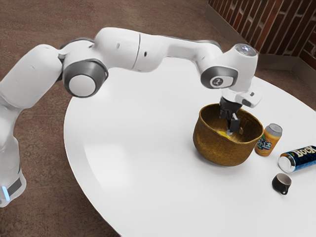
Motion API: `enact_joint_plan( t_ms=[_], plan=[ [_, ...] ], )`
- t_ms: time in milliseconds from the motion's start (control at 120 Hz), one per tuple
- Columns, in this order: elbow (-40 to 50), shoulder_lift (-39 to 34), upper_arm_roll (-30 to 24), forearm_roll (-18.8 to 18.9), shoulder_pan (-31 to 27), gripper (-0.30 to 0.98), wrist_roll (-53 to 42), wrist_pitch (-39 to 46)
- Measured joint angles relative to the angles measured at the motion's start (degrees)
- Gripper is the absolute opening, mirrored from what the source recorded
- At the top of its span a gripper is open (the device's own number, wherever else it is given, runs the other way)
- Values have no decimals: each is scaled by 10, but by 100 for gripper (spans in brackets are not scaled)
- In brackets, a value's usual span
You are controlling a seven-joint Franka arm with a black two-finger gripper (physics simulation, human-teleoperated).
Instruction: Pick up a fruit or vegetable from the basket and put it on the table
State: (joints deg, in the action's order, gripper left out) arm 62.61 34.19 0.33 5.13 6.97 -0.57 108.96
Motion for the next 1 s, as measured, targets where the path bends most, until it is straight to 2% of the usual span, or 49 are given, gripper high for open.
enact_joint_plan(
  t_ms=[200, 1000],
  plan=[
    [6, 8, -2, -18, 0, 66, -1, 0],
    [12, 32, -2, -42, -3, 64, -4, -2]
  ],
)
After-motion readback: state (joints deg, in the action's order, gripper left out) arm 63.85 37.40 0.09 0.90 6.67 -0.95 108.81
